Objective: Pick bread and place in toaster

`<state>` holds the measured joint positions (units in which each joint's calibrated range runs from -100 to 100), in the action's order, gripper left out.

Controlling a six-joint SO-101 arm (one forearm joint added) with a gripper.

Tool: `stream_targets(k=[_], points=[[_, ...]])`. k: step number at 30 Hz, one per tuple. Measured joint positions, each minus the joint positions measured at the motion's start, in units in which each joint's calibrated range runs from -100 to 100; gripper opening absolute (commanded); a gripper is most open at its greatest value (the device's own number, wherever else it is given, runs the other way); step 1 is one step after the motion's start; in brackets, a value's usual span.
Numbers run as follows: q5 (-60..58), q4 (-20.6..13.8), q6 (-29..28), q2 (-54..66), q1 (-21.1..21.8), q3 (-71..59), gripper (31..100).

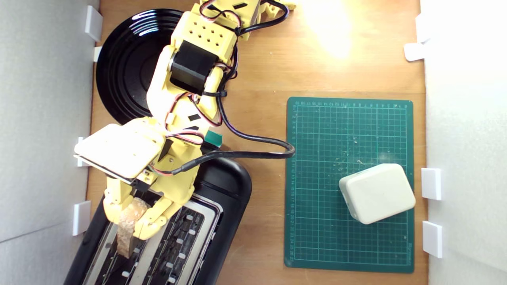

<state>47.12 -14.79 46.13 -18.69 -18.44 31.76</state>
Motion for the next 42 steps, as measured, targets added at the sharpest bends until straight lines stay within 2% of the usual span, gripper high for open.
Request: stream_targets(k=[9, 11, 16, 18, 21, 29, 34, 39, 42], points=[[0.0, 1.7, 0.3, 0.5, -0.1, 0.0, 59.6], [0.0, 1.7, 0.3, 0.5, -0.1, 0.0, 61.5], [0.0, 1.5, 0.4, 0.7, -0.2, -0.1, 80.2], [0.0, 1.2, 0.5, 0.8, -0.6, -0.3, 85.6], [0.0, 1.2, 0.6, 1.0, -1.1, -0.3, 89.2], [0.0, 1.8, 0.5, 2.3, -1.3, -0.8, 89.9], [0.1, 6.2, 0.9, 6.1, -1.2, -1.8, 89.9], [1.0, 9.6, -0.4, 9.0, 3.0, -1.8, 89.9], [1.1, 9.4, -1.9, 11.9, 3.2, -2.0, 89.3]])
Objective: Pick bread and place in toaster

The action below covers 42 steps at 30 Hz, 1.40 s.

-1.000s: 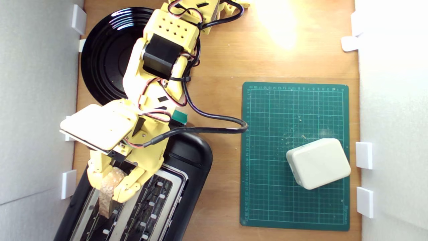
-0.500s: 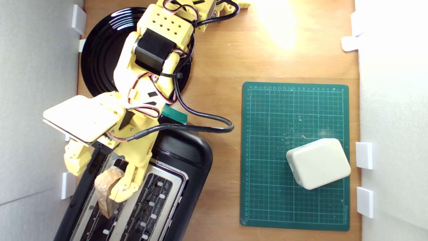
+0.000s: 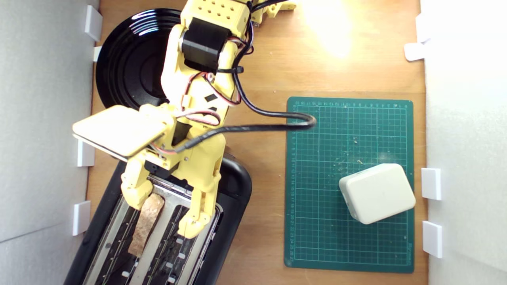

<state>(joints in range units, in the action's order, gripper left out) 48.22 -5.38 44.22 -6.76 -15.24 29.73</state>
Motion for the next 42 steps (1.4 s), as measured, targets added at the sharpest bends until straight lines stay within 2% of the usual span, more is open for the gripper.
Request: stream_targets(k=[1, 3, 7, 12, 17, 22, 25, 29, 31, 35, 39, 42], points=[[0.0, -0.5, 0.0, 1.5, 0.0, 0.0, 89.2], [0.0, 1.7, -1.2, 4.5, 0.2, 0.0, 89.2], [0.0, 2.7, -3.3, 10.6, 1.6, 0.0, 89.1], [0.0, 5.8, -9.1, 17.6, 1.6, -0.8, 89.1], [0.0, 6.8, -16.1, 22.8, 6.6, -2.4, 89.1], [0.0, 5.9, -23.9, 28.1, 8.9, -7.4, 89.1], [0.0, 4.4, -27.7, 32.3, 13.4, -14.6, 89.1], [0.1, 3.2, -32.0, 39.1, 15.8, -26.3, 87.9], [0.1, 2.3, -34.3, 42.8, 17.6, -31.6, 84.0], [0.1, 3.2, -37.2, 50.7, 22.0, -44.8, 76.8], [0.1, 2.7, -37.8, 58.4, 23.3, -56.3, 71.8], [0.1, 3.7, -37.8, 64.2, 25.0, -64.4, 68.7]])
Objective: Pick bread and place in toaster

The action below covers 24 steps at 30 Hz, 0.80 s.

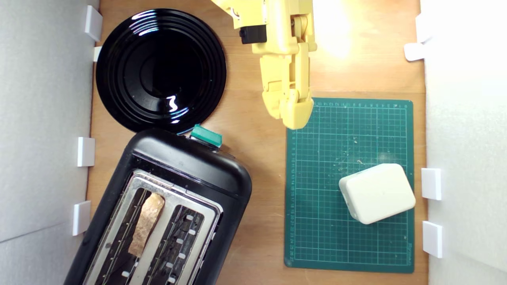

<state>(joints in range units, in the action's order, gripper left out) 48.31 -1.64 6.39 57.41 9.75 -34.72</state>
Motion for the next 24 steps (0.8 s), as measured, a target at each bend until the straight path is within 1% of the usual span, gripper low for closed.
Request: stream_targets(k=[5, 9, 13, 19, 24], points=[[0.0, -0.1, 0.0, 9.7, 0.5, -14.6, 61.9], [0.0, 0.0, 0.0, 16.8, 0.5, -22.8, 56.9], [0.0, 0.0, 0.0, 22.3, 0.5, -28.8, 53.4], [0.0, 0.0, 0.0, 24.8, 0.5, -34.3, 49.1], [0.0, 0.0, 0.0, 25.4, 0.5, -37.8, 48.4]])
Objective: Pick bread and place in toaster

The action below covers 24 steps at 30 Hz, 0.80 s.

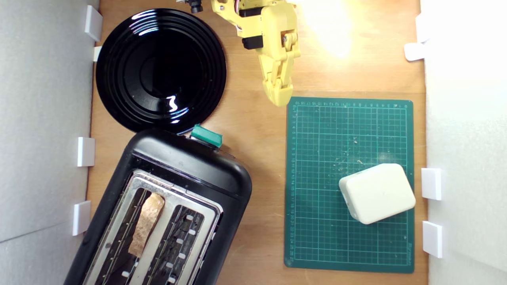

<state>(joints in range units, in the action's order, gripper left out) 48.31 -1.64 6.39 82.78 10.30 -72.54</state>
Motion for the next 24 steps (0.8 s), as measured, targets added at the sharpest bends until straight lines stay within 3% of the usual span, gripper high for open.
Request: stream_targets(k=[16, 21, 24], points=[[1.2, 0.0, 0.0, 11.8, 1.4, -15.1, 48.3], [6.4, 2.9, 0.0, 14.4, 2.5, -16.0, 48.3], [8.3, 3.0, 0.0, 15.2, 2.7, -16.3, 48.3]])
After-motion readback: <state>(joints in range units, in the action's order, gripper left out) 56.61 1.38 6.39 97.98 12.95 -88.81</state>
